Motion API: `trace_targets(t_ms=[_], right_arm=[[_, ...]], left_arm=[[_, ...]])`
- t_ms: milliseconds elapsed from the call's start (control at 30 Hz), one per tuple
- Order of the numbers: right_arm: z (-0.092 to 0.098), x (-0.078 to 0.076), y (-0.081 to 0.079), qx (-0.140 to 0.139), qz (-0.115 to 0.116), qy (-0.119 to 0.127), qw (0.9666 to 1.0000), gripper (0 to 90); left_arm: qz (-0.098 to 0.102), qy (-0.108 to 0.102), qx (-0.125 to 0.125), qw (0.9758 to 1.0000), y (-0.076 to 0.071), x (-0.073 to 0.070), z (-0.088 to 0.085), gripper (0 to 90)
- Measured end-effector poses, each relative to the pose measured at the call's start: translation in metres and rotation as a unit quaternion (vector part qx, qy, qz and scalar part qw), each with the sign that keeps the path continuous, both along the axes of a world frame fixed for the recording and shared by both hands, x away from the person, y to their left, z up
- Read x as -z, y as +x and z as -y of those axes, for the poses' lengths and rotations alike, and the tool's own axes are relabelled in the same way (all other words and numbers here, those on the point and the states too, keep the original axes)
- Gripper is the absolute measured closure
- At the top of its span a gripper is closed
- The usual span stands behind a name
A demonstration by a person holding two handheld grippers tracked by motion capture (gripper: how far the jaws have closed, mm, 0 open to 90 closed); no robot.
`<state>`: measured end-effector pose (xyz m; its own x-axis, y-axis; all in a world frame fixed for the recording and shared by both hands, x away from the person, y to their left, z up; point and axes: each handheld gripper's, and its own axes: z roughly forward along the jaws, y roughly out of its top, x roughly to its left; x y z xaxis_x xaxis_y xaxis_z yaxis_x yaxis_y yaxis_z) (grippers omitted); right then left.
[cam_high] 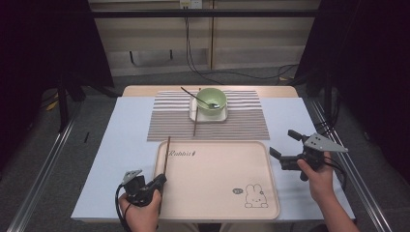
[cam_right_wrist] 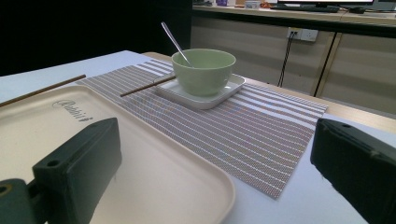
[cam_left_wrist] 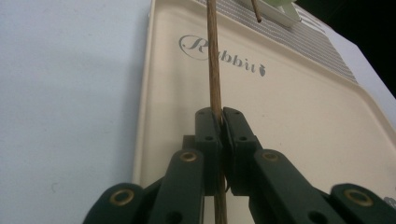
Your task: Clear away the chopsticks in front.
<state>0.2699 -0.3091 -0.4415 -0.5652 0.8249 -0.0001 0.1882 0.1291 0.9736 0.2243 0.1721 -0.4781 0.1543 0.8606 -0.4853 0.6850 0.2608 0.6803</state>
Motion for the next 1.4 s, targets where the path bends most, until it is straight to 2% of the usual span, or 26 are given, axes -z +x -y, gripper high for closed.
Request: trace_targets(t_ms=[67, 133, 400, 600, 667, 700, 767, 1033, 1400], right_arm=[[-0.001, 0.000, 0.000, -0.001, -0.001, 0.001, 1.0000, 1.7], [-0.001, 0.000, 0.000, -0.001, 0.000, 0.001, 1.0000, 1.7], [-0.002, 0.001, 0.000, -0.001, -0.003, -0.002, 1.0000, 1.7], [-0.002, 0.001, 0.001, -0.003, -0.005, -0.003, 1.0000, 1.8], [-0.002, 0.001, 0.001, -0.004, -0.005, -0.002, 1.0000, 1.7], [-0.002, 0.001, 0.001, -0.004, -0.005, -0.002, 1.0000, 1.8], [-0.002, 0.001, 0.001, -0.003, -0.003, -0.002, 1.0000, 1.7], [-0.002, 0.001, 0.001, -0.004, -0.004, -0.002, 1.0000, 1.7], [-0.001, 0.000, 0.000, -0.003, -0.004, -0.005, 1.0000, 1.7]], left_arm=[[-0.002, 0.012, 0.003, 0.9999, -0.001, 0.000, 0.001, 85.8], [-0.005, 0.002, -0.001, 1.0000, -0.001, 0.001, 0.003, 85.8], [-0.011, 0.029, 0.004, 0.9995, 0.000, 0.003, 0.006, 85.8], [-0.019, 0.030, 0.009, 0.9993, 0.001, 0.002, 0.011, 85.7], [-0.019, 0.039, 0.007, 0.9990, 0.000, 0.002, 0.011, 85.7], [-0.022, 0.033, 0.008, 0.9992, 0.001, 0.003, 0.011, 85.7], [-0.024, 0.040, 0.007, 0.9989, 0.001, 0.003, 0.012, 85.7], [-0.033, 0.033, 0.000, 0.9989, 0.001, 0.003, 0.015, 85.6], [-0.030, 0.027, -0.007, 0.9991, 0.000, 0.003, 0.016, 83.6]])
